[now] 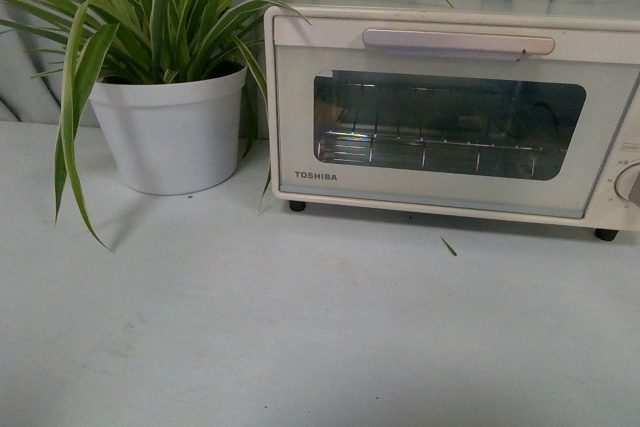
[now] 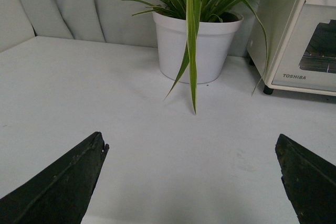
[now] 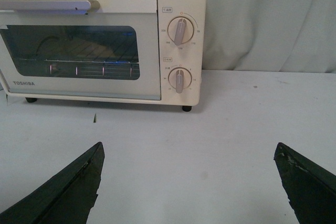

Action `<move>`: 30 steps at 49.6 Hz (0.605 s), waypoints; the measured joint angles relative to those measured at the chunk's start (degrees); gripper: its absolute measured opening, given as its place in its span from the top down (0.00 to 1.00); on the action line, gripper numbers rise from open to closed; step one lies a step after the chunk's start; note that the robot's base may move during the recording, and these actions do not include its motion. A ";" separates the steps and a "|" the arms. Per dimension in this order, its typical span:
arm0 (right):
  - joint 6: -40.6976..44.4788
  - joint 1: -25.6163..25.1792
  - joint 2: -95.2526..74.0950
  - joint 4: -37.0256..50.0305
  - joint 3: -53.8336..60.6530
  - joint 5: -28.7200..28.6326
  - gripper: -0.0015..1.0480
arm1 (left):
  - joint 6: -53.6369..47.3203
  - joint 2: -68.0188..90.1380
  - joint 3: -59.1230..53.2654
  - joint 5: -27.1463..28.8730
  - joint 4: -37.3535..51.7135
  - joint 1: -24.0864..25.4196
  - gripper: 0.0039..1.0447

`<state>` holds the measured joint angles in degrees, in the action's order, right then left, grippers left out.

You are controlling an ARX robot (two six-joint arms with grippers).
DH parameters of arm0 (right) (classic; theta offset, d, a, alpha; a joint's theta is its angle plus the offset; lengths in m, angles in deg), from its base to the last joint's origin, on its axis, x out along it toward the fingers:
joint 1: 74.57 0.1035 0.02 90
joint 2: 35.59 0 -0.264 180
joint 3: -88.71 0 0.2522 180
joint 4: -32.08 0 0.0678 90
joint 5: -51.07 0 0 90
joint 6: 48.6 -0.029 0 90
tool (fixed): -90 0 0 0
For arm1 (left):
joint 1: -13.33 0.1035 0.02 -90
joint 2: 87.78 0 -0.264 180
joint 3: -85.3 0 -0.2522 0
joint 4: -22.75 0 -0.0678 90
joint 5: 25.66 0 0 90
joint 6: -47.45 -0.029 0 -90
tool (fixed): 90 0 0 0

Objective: Open oven

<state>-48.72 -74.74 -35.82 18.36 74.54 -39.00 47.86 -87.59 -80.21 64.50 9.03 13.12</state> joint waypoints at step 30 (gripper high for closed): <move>0.00 0.00 0.00 0.00 0.00 0.00 0.09 | 48.30 72.74 24.61 0.02 27.52 -25.94 0.06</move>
<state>-48.72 -74.74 -35.82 18.36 74.54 -39.00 96.16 -14.85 -55.60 64.52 36.54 -12.82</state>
